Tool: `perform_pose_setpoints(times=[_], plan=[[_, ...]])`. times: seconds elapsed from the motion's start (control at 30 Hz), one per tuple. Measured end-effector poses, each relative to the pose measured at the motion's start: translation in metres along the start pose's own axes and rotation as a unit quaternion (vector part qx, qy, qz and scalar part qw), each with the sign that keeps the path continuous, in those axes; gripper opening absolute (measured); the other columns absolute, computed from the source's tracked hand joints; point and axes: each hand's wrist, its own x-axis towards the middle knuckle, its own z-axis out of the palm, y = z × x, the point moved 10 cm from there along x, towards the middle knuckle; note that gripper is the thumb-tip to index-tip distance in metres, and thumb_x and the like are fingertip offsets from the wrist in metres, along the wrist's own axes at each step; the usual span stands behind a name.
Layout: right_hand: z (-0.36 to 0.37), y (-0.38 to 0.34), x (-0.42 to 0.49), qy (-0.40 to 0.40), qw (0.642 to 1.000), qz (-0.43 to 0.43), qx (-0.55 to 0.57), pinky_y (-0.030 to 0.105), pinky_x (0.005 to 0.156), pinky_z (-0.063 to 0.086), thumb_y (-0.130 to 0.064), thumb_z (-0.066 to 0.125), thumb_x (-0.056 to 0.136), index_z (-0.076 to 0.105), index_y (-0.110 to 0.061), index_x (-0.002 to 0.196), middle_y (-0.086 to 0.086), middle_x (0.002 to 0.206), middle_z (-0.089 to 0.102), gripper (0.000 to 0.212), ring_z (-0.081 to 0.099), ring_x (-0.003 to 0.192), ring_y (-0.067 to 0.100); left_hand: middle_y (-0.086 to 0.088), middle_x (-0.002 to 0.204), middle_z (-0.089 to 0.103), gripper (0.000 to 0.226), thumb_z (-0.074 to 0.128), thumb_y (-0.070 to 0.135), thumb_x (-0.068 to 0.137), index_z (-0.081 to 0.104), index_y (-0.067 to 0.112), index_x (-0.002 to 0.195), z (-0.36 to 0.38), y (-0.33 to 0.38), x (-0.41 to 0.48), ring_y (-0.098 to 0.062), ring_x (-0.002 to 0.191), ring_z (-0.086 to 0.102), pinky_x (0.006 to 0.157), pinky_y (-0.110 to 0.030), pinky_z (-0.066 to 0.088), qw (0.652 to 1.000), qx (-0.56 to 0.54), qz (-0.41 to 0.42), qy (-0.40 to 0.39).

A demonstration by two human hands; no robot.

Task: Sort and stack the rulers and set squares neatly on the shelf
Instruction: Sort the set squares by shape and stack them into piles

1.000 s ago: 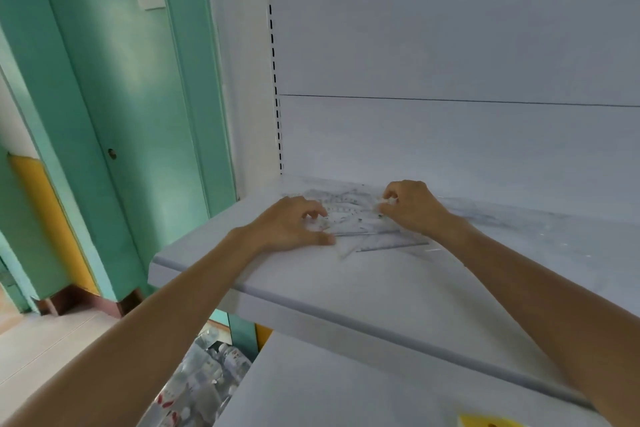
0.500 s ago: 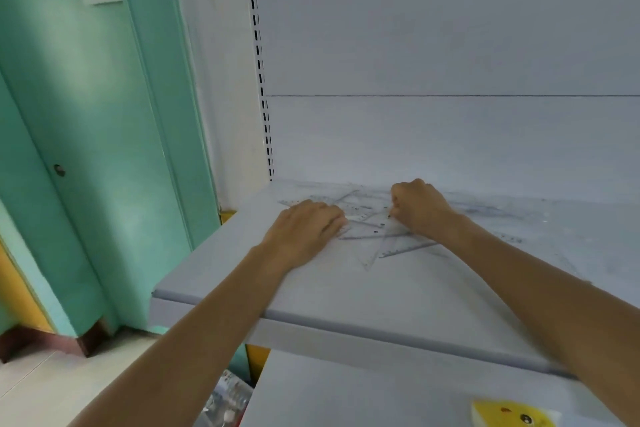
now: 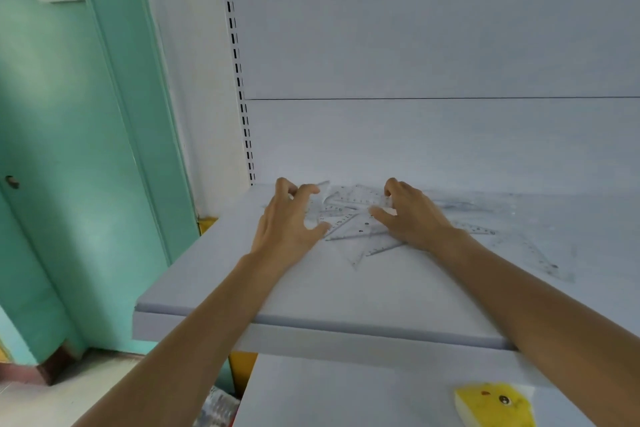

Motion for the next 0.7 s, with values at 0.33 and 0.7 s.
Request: perform_pose_setpoints(times=[0.33,0.7], plan=[[-0.032,0.019,-0.013,0.033,0.999,0.013,-0.026,0.031,0.063,0.037,-0.049,0.062,0.081,0.039,-0.011,0.095,0.005,0.092,0.051,0.046,0.051,0.08,0.026,-0.001,0.108,0.056,0.043,0.044,0.05,0.088,0.053,0.017,0.114,0.001,0.037,0.006,-0.022,0.106,0.046,0.09,-0.033,0.031,0.988,0.121,0.096,0.002],[-0.119,0.124,-0.075,0.088,0.99,0.067,-0.091,0.032,0.073,0.041,-0.052,0.05,0.088,0.05,-0.012,0.12,0.004,0.105,0.053,0.051,0.055,0.094,0.026,0.002,0.091,0.062,0.065,0.036,0.032,0.096,-0.004,0.03,0.147,0.058,0.166,0.036,-0.019,0.08,0.059,0.078,-0.038,0.049,0.988,-0.065,0.128,-0.049]])
